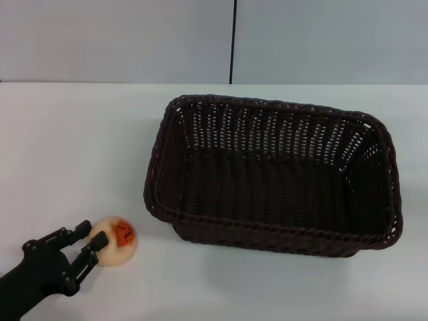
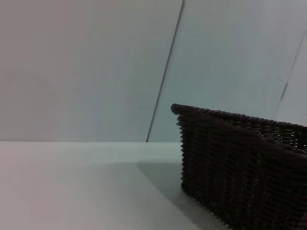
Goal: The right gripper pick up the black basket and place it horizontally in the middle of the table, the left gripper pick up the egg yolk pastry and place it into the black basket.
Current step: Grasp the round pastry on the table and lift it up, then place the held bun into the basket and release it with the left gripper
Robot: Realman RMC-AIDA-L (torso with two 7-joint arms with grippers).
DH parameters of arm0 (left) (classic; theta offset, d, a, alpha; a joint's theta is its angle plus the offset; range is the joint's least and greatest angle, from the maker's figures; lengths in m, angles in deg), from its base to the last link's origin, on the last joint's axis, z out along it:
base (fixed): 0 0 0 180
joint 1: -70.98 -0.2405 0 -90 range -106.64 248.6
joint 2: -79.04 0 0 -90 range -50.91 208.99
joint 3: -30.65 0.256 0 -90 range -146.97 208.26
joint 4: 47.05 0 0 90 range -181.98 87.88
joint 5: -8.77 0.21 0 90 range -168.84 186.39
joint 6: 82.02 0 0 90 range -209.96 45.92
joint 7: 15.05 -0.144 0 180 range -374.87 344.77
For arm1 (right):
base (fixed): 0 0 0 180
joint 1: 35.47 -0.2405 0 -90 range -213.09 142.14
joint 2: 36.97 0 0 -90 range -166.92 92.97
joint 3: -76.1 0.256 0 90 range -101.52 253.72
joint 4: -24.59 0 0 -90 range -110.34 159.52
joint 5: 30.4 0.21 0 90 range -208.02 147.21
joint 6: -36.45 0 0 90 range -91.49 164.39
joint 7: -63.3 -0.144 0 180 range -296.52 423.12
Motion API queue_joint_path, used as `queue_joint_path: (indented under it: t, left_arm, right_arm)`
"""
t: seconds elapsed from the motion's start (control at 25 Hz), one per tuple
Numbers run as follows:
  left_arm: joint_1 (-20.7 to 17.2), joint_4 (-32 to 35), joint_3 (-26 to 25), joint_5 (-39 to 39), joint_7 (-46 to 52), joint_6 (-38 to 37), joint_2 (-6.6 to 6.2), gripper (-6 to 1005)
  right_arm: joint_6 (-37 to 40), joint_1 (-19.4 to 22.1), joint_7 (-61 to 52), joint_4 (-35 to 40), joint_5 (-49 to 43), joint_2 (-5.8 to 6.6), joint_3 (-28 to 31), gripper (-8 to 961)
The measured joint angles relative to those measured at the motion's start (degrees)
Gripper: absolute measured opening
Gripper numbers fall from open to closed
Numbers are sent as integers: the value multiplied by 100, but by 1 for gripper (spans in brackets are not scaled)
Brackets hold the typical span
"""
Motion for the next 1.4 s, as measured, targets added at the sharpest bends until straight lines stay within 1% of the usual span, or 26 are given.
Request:
queue_joint_path:
  t: [0.08, 0.28, 0.44, 0.52, 0.64, 0.76, 0.84, 0.92, 0.96, 1.12, 1.2, 1.4]
  left_arm:
    - [6, -25, 28, -1, -79, -23, 0, 474]
    - [11, -212, 64, -1, -408, -42, 0, 236]
    - [14, -288, 56, -14, -437, -89, 0, 137]
    - [2, -308, -35, -40, -439, -235, 1, 87]
    - [-33, -309, -511, -66, -445, -592, -5, 61]
    - [19, -395, -1292, -73, -445, -920, -7, 44]
    - [128, -533, -1665, -75, -425, -1083, -11, 44]
    - [381, -760, -1939, -74, -384, -1295, -13, 44]
    - [381, -760, -1939, -74, -384, -1295, -13, 45]
    - [827, -1109, -1893, -20, -374, -1379, 0, 45]
    - [1026, -1265, -1742, 1, -376, -1367, 13, 44]
    - [1468, -1490, -1158, 8, -442, -1221, 25, 41]
  right_arm:
    - [-10, 4, 0, 0, -11, 0, -4, 435]
    - [-16, 28, 0, 0, -29, 0, 16, 434]
    - [-16, 39, 0, 0, -33, 0, 8, 434]
    - [-16, 45, 1, 0, -36, 0, -1, 434]
    - [-16, 50, 1, -3, -37, 0, 2, 434]
    - [-15, 55, 23, -9, -39, 0, 5, 434]
    - [-15, 53, 29, -25, -40, 0, 10, 434]
    - [-42, 45, 34, -48, -40, 0, 18, 434]
    - [-42, 45, 34, -48, -40, 0, 18, 434]
    - [-238, 45, 44, -56, -46, 0, -14, 434]
    - [-266, 46, 45, -61, -47, 0, -16, 434]
    - [-316, 54, 47, -127, -32, -2, 24, 434]
